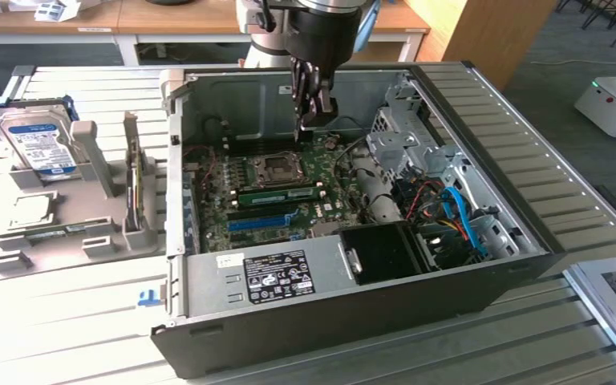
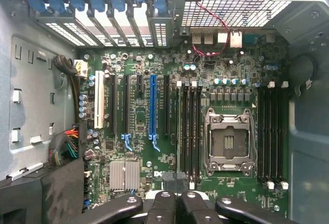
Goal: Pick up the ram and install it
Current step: 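Press down the ram until it locks into place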
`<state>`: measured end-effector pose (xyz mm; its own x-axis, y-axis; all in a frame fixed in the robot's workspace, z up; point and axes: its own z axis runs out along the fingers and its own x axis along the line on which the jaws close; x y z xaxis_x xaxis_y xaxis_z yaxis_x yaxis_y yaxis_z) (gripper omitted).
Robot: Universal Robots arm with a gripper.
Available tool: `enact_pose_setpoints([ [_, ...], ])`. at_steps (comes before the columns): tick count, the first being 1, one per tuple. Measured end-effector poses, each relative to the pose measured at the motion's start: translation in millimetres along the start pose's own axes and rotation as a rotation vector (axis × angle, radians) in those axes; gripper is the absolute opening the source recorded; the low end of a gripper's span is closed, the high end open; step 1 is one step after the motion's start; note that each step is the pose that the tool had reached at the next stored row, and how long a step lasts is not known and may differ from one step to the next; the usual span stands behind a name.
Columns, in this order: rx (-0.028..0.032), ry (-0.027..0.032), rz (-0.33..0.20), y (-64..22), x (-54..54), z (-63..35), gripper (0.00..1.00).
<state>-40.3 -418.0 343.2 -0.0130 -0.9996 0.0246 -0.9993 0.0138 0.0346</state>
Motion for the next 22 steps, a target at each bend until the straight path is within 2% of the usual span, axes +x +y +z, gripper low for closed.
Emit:
enact_pose_setpoints([
  [15, 0.0000, 0.0000, 0.000, -0.3, 0.0, 0.0, 0.10],
  [17, -0.0002, 0.0001, 0.000, -3.4, 0.0, -0.2, 0.10],
  [22, -0.0026, 0.0001, 0.000, -17.1, 0.2, -0.6, 0.10],
])
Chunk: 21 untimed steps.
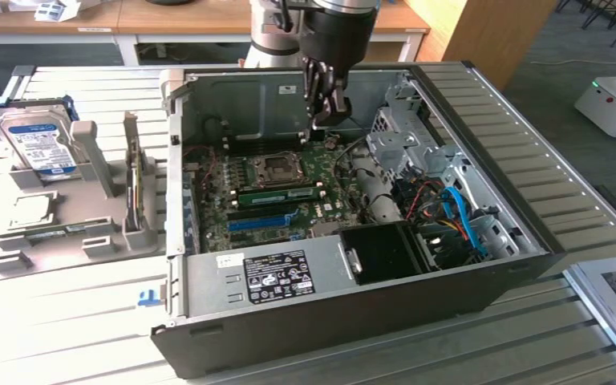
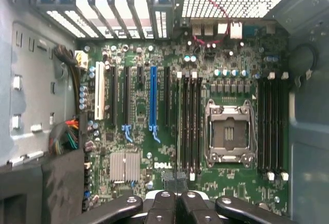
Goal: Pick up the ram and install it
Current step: 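Press down the ram until it locks into place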
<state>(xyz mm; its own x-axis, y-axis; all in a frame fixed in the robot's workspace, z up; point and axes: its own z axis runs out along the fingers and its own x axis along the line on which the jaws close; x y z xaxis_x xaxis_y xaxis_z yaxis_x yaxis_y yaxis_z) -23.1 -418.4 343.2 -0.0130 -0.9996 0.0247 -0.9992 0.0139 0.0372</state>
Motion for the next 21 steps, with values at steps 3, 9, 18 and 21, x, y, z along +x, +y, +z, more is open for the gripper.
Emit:
enact_pose_setpoints([
  [3, -0.0016, -0.0001, 0.000, -7.3, 0.1, -0.2, 0.10],
  [9, -0.0038, 0.0000, 0.000, -17.5, 0.2, -0.6, 0.10],
  [18, -0.0014, -0.0002, 0.000, -17.7, 0.0, 4.3, 0.10],
  [21, 0.0005, -0.0001, 0.000, -17.8, 0.0, 7.5, 0.10],
])
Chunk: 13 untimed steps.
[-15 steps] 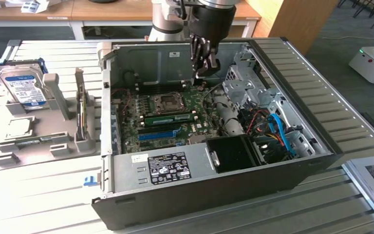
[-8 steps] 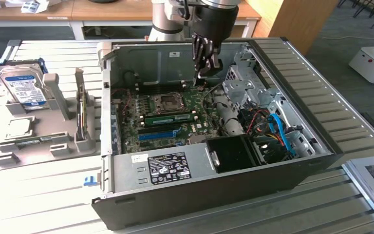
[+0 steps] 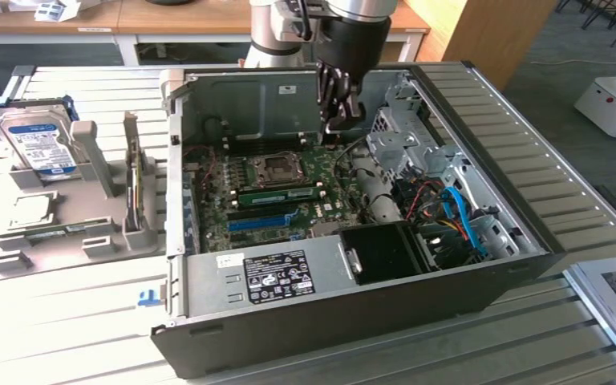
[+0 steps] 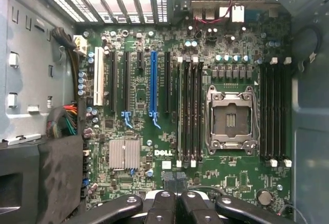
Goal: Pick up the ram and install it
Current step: 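Press down the ram until it locks into place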
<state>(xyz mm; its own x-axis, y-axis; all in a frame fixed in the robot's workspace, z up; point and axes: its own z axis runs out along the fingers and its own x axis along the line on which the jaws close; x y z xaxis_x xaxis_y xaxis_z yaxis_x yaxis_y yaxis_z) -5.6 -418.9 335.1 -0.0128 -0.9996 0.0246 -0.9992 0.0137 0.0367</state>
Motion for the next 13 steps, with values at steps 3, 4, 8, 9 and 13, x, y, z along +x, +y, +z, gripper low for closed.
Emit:
enact_pose_setpoints([
  [3, 0.0032, -0.0002, 0.000, -0.1, -0.1, 3.7, 0.10],
  [4, 0.0043, -0.0001, 0.000, -0.2, -0.1, 4.9, 0.10],
  [8, 0.0079, -0.0002, 0.000, -0.3, -0.2, 9.5, 0.10],
  [9, 0.0088, -0.0002, 0.000, -0.4, -0.3, 10.7, 0.10],
  [13, 0.0117, -0.0003, 0.000, -0.6, -0.4, 16.3, 0.10],
])
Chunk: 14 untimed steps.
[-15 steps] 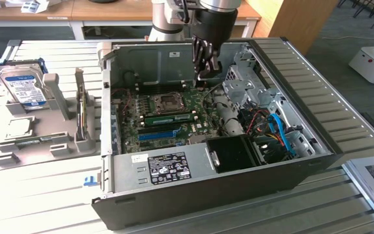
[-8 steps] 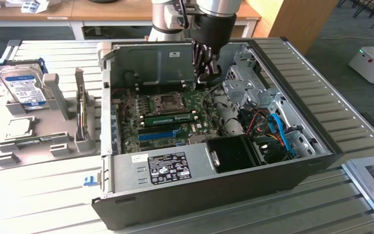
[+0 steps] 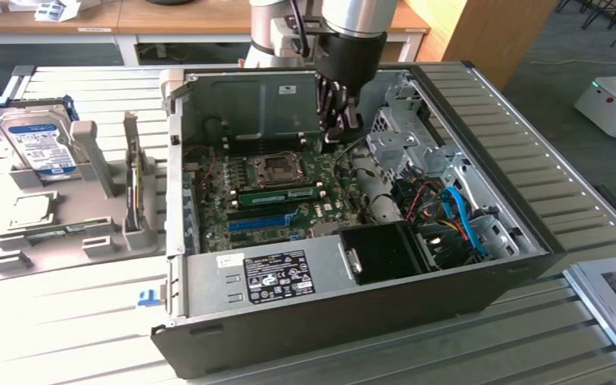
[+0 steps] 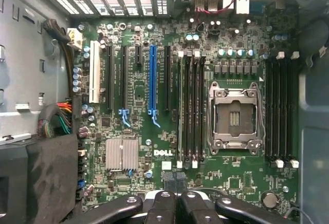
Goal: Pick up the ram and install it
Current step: 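Press down the ram until it locks into place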
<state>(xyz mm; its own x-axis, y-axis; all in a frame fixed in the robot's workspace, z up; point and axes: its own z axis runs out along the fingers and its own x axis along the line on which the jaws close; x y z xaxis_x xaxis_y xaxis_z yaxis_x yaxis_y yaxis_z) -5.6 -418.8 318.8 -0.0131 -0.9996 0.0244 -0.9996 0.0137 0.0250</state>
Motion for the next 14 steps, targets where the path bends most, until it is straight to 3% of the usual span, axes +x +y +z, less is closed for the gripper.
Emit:
enact_pose_setpoints([
  [8, 0.0053, 0.0001, 0.000, -0.3, -0.3, 13.2, 0.10],
  [11, 0.0112, -0.0001, 0.000, -0.8, -0.8, 33.1, 0.10],
  [14, 0.0127, -0.0001, 0.000, -1.0, -0.9, 38.1, 0.10],
])
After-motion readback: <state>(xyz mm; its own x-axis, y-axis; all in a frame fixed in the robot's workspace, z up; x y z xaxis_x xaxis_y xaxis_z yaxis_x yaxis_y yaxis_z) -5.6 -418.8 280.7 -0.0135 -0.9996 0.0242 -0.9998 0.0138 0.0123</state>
